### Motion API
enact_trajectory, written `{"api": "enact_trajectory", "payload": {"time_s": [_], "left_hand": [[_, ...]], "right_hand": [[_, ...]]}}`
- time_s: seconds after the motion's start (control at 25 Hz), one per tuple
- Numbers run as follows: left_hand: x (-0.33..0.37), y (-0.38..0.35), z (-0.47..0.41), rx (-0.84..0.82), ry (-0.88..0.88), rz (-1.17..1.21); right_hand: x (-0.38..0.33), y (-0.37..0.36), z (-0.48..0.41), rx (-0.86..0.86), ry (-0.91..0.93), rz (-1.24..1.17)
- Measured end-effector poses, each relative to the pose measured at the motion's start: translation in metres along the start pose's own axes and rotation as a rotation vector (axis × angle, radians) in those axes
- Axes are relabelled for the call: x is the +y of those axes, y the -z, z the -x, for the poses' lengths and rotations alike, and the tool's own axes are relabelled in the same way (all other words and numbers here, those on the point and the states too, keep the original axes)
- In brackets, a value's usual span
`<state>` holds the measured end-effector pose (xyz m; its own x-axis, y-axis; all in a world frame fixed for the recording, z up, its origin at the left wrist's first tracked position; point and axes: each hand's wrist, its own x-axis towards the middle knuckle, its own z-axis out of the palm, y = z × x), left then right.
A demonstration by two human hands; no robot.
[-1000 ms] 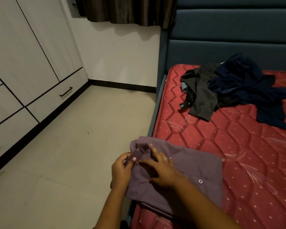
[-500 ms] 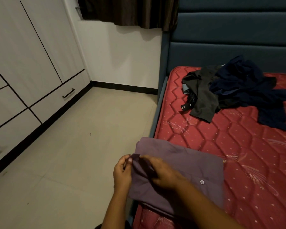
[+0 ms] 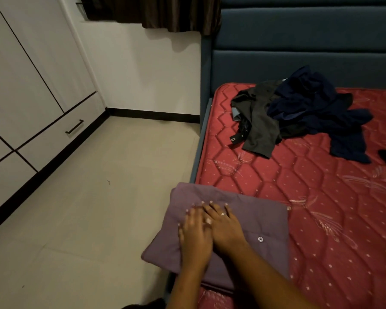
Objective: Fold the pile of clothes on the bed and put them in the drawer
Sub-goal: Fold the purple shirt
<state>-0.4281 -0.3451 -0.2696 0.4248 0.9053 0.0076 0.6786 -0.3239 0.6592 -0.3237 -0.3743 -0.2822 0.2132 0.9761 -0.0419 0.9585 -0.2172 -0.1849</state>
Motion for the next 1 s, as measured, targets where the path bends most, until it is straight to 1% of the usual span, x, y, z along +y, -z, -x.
{"api": "enact_trajectory", "payload": {"time_s": [0.04,0.12,0.24,0.32,0.44,0.52,0.6,0.68,0.72,0.8,0.88,0.92,0.96,1.0], "left_hand": [[-0.003,-0.016,0.006,-0.023,-0.049,-0.103],[-0.011,-0.032,0.008,-0.086,-0.080,-0.240],[-0.018,-0.031,0.003,-0.127,-0.107,-0.310],[-0.017,-0.029,0.004,-0.109,-0.118,-0.339],[-0.007,-0.022,0.003,-0.176,-0.074,-0.405],[0.001,-0.020,0.005,-0.209,-0.012,-0.436],[0.006,-0.020,0.013,-0.214,0.048,-0.444],[0.010,-0.026,0.029,-0.219,0.065,-0.413],[0.013,-0.029,0.038,-0.236,0.076,-0.397],[0.018,-0.029,0.047,-0.308,0.089,-0.394],[0.026,-0.020,0.050,-0.397,0.116,-0.372],[0.028,-0.016,0.050,-0.432,0.141,-0.314],[0.035,-0.009,0.053,-0.460,0.196,-0.234],[0.036,-0.011,0.053,-0.470,0.256,-0.127]], "right_hand": [[0.008,0.000,0.005,-0.008,-0.027,0.041],[0.027,0.002,0.015,-0.018,-0.100,0.059],[0.057,0.005,0.037,0.035,-0.259,0.056],[0.077,0.003,0.052,0.066,-0.347,0.070],[0.097,0.005,0.075,0.085,-0.456,0.048],[0.101,0.007,0.089,0.088,-0.578,-0.053],[0.096,0.011,0.101,0.153,-0.742,-0.196],[0.087,0.015,0.105,0.238,-0.920,-0.402],[0.084,0.018,0.105,0.262,-0.988,-0.524],[0.080,0.026,0.102,0.296,-1.062,-0.824],[0.073,0.044,0.101,0.322,-1.083,-1.219],[0.068,0.053,0.101,0.329,-1.048,-1.381],[0.063,0.065,0.102,0.349,-0.991,-1.467],[0.056,0.077,0.101,0.376,-0.905,-1.488]]}}
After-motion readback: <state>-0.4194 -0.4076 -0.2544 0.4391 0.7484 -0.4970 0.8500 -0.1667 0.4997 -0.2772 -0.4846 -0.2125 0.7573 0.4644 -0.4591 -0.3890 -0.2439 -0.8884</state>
